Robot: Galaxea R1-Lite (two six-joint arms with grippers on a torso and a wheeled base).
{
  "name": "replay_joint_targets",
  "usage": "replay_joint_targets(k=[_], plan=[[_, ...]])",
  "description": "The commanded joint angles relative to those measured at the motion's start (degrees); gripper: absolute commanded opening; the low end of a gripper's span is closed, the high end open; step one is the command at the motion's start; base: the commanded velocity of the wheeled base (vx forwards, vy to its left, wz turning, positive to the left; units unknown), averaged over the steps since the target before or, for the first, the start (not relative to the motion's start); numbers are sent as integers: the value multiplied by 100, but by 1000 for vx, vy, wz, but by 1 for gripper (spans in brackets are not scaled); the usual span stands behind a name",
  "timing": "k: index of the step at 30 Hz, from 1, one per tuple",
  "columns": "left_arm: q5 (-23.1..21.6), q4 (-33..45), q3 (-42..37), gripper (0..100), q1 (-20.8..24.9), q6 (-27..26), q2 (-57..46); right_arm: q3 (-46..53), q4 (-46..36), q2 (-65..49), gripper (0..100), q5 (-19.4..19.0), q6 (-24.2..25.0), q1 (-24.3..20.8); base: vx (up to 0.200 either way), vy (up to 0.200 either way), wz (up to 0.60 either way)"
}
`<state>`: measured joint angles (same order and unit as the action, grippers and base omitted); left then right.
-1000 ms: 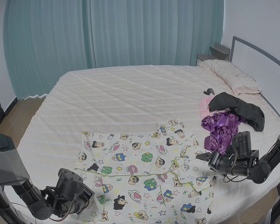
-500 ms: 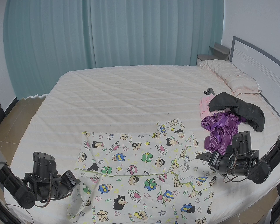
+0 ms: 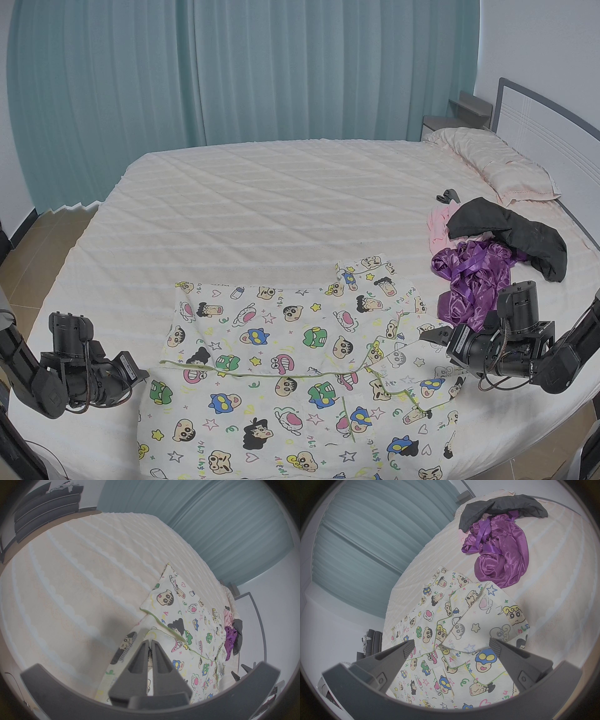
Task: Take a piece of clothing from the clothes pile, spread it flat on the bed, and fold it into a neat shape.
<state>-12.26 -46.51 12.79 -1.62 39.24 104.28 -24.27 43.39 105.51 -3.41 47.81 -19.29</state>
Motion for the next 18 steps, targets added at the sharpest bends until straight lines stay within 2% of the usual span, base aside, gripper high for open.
replay_joint_targets(k=[1, 15, 16, 18], plan=[[-22, -7, 198, 0, -163, -22, 532, 1, 3, 5, 100, -1, 0, 4, 0, 0, 0], [13, -7, 602, 0, -181, 13, 1112, 1, 3, 13, 100, -1, 0, 4, 0, 0, 0], [31, 1, 637, 100, -198, 13, 1156, 1, 3, 13, 100, -1, 0, 4, 0, 0, 0], [49, 1, 716, 100, -295, 22, 1209, 1, 3, 13, 100, -1, 0, 4, 0, 0, 0]])
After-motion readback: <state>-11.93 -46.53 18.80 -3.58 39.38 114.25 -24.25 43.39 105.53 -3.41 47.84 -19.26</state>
